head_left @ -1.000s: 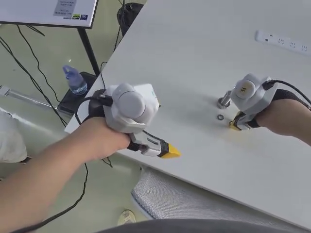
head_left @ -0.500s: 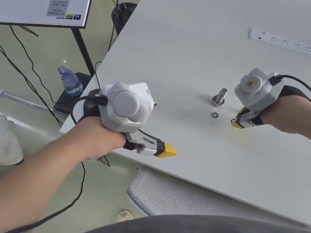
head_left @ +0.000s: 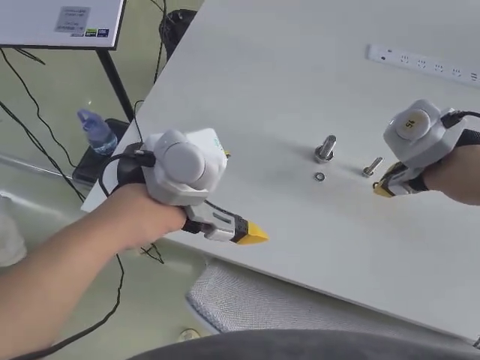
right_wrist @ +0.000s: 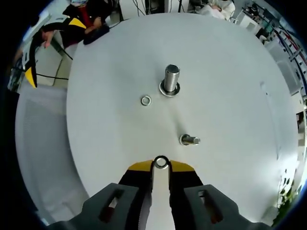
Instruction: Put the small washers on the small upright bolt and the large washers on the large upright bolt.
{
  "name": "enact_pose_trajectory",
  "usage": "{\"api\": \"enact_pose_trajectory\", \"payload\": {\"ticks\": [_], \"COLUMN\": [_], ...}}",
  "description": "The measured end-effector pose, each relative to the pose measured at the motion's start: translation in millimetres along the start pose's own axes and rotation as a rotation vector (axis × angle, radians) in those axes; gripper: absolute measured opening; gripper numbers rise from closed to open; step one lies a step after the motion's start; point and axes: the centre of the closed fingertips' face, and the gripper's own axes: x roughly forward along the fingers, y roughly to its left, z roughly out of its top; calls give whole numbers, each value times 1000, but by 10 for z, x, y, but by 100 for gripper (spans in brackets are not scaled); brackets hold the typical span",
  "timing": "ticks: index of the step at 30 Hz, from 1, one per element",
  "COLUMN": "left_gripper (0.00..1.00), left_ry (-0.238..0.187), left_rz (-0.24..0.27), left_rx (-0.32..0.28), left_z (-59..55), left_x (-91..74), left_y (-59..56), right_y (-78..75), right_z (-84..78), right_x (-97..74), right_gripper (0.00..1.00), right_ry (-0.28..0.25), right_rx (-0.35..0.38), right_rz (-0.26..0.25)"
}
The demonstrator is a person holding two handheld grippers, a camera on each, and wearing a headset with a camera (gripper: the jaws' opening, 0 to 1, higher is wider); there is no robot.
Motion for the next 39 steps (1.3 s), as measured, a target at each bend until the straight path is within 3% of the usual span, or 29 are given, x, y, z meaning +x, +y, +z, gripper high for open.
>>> {"api": "enact_pose_trajectory", "payload": {"ticks": [16,22,27,39], "left_gripper": [97,95,96,92], "left_ry": [7,17,2,20], "left_rz": [3,-1,-11,-14], "left_rx": [-22,-26,-35,-26], "left_z": [-42,-70,-50,-69], "left_x": [-4,1,11,-5], "left_y": [-58,-56,-67,-31], "right_y": [-231,-341,-420,-376], "right_z": [73,182,268,342], "right_x": [-104,-203,-243,-169], "right_gripper": [12,12,12,12], "right_ry": [-14,-41,-53,-35], "right_rx": [27,39,36,3], "right_rz": [-20,-28,-43,-33]}}
